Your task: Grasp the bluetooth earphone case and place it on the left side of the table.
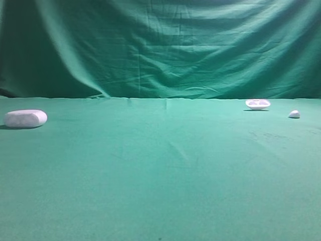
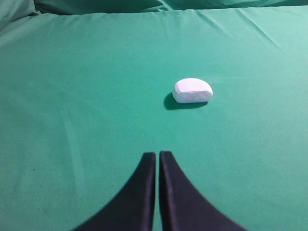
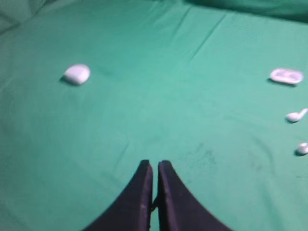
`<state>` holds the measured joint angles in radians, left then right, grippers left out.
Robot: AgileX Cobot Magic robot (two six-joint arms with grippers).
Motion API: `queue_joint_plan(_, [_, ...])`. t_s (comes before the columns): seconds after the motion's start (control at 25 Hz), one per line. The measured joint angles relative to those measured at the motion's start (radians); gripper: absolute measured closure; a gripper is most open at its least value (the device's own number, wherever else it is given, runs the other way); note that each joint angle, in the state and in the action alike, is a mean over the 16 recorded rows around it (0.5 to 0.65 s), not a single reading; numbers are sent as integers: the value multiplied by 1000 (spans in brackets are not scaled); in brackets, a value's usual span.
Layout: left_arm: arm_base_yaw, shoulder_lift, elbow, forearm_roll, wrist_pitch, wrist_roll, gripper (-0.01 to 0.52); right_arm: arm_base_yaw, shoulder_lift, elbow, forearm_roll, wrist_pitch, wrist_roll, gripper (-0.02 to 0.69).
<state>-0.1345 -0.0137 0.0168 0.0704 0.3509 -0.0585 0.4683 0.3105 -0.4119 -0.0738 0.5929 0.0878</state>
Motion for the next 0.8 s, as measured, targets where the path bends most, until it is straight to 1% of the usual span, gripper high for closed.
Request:
queue_joint_plan(0.24, [0, 0, 0, 0, 0, 0, 514, -193, -157, 175, -3, -86, -3, 665])
queue_joint_plan(0.4, [0, 0, 0, 0, 0, 0, 514, -289, -233, 272, -3, -114, -6, 665])
queue_joint_plan(0.6, [0, 0, 0, 0, 0, 0, 514, -358, -289, 361, 1, -140, -7, 665])
queue_joint_plan(0.8, [0, 0, 0, 0, 0, 0, 514, -375, -314, 410, 10, -160, -7, 665])
